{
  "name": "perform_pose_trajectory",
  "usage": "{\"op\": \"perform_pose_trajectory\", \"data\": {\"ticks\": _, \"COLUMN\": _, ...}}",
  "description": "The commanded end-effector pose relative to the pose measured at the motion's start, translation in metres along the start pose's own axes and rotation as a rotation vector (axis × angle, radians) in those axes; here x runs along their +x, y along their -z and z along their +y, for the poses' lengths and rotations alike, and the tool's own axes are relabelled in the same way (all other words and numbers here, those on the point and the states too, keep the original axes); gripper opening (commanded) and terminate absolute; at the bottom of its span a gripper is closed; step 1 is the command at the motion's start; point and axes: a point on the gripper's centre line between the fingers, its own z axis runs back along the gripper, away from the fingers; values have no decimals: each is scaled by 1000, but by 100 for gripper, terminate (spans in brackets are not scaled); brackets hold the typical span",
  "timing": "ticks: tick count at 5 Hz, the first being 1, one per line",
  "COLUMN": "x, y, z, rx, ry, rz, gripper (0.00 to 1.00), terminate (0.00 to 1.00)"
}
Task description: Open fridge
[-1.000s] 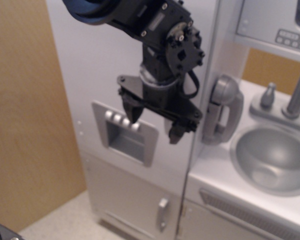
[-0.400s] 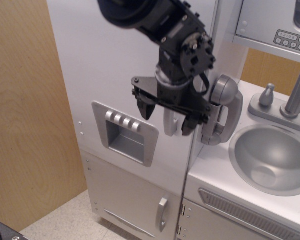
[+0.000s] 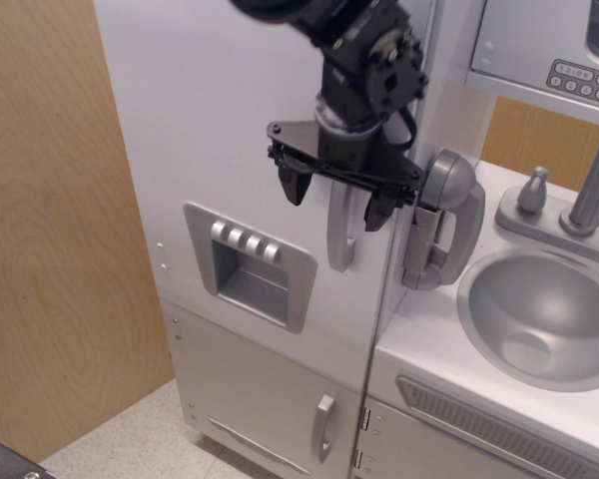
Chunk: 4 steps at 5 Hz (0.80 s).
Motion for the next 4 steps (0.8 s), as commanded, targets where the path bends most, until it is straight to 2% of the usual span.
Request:
{"op": "perform_pose_trajectory", "data": {"ticks": 1, "x": 24, "y": -11, "z": 13, "rx": -18, "ry": -4, "rz": -48, "gripper": 0, "terminate": 0}}
{"op": "perform_pose_trajectory", "data": {"ticks": 3, "x": 15, "y": -22, "z": 31, "rx": -54, "ry": 48, "rz": -79, "gripper": 0, "terminate": 0}}
{"op": "perform_pose_trajectory", "data": {"ticks": 4, "x": -3, "y": -32, "z": 42, "rx": -69, "ry": 83, "rz": -102, "gripper": 0, "terminate": 0}}
